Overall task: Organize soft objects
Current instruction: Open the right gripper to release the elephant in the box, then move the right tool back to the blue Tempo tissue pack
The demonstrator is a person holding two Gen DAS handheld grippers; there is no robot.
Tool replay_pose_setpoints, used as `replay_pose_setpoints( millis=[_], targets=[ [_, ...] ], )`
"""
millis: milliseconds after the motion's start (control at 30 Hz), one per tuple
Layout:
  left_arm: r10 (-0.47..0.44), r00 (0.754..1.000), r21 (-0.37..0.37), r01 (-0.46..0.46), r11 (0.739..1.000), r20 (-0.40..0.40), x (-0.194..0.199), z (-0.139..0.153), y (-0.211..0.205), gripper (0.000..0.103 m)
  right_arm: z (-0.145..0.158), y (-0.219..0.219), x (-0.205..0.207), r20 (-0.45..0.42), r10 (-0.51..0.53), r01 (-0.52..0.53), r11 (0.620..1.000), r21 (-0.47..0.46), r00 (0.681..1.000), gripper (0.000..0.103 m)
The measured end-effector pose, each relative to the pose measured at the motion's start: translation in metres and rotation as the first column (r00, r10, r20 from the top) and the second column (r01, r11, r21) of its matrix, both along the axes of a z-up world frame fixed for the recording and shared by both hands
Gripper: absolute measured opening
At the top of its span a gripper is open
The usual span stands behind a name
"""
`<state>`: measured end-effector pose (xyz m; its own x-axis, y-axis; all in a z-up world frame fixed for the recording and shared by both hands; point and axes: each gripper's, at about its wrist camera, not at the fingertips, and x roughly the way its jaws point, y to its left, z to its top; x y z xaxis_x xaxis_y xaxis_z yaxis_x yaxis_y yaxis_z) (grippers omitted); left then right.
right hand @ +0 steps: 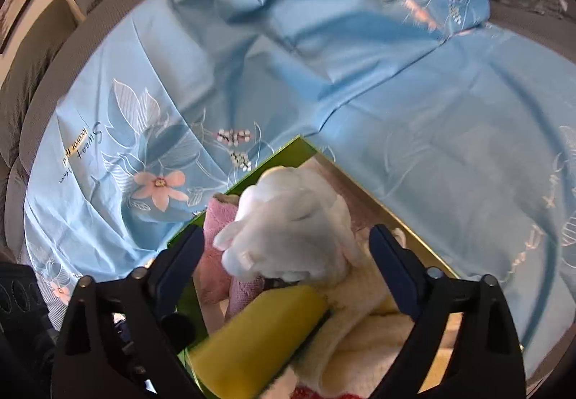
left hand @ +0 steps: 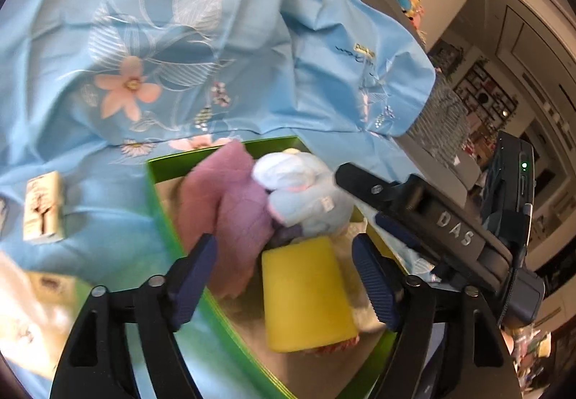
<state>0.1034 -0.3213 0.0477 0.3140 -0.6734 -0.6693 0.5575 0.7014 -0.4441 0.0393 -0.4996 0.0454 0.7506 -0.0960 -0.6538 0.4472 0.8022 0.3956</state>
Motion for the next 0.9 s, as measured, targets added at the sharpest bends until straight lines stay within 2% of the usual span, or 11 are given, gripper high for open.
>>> replay_pose_setpoints(
  millis=[133, 233, 400, 433, 500, 567, 600, 667, 767, 833, 900],
  targets=[
    [0.043, 0.999, 0.029, -0.042, 0.999, -0.024, -0.009, 0.004, 0.031, 0.078, 0.012, 0.013, -0.007, 0.023, 0.015, -0.014, 0.999, -0.047, 1.0, 0.102],
    [0.093, 0.996, 0.04, -0.093, 0.995, -0.008, -0.018, 0.009, 0.063, 0.078, 0.019, 0.025, -0.009, 0.032, 0.036, -0.034, 0.997, -0.072, 0.999, 0.102],
    [0.234, 0.972, 0.007, -0.234, 0.972, -0.006, -0.032, 0.013, 0.142, 0.079, 0.028, 0.052, -0.009, 0.035, 0.091, -0.086, 0.989, -0.122, 0.995, 0.102],
    [0.282, 0.959, -0.024, -0.282, 0.959, -0.016, -0.037, 0.009, 0.169, 0.08, 0.029, 0.059, -0.009, 0.035, 0.108, -0.102, 0.986, -0.134, 0.994, 0.102],
    [0.36, 0.933, -0.021, -0.361, 0.932, -0.028, -0.041, 0.001, 0.204, 0.085, 0.03, 0.072, -0.008, 0.039, 0.145, -0.138, 0.979, -0.149, 0.989, 0.102],
    [0.473, 0.881, 0.024, -0.473, 0.881, -0.004, -0.044, -0.01, 0.246, 0.085, 0.027, 0.086, 0.001, 0.02, 0.196, -0.191, 0.971, -0.142, 0.98, 0.102],
    [0.501, 0.865, 0.038, -0.501, 0.865, 0.002, -0.045, -0.014, 0.257, 0.085, 0.024, 0.093, 0.005, 0.004, 0.217, -0.214, 0.968, -0.134, 0.976, 0.102],
    [0.578, 0.816, 0.077, -0.577, 0.813, 0.007, -0.043, -0.026, 0.287, 0.085, 0.019, 0.111, 0.014, -0.024, 0.266, -0.267, 0.956, -0.121, 0.964, 0.102],
    [0.646, 0.763, 0.124, -0.641, 0.758, -0.009, -0.036, -0.045, 0.316, 0.085, 0.018, 0.146, 0.027, -0.059, 0.363, -0.368, 0.921, -0.131, 0.93, 0.102],
    [0.672, 0.74, 0.151, -0.662, 0.734, -0.023, -0.032, -0.058, 0.328, 0.085, 0.019, 0.175, 0.038, -0.089, 0.434, -0.442, 0.887, -0.134, 0.897, 0.102],
    [0.701, 0.712, 0.188, -0.683, 0.705, -0.044, -0.028, -0.072, 0.341, 0.085, 0.017, 0.211, 0.058, -0.14, 0.508, -0.524, 0.842, -0.125, 0.85, 0.102]
  ],
)
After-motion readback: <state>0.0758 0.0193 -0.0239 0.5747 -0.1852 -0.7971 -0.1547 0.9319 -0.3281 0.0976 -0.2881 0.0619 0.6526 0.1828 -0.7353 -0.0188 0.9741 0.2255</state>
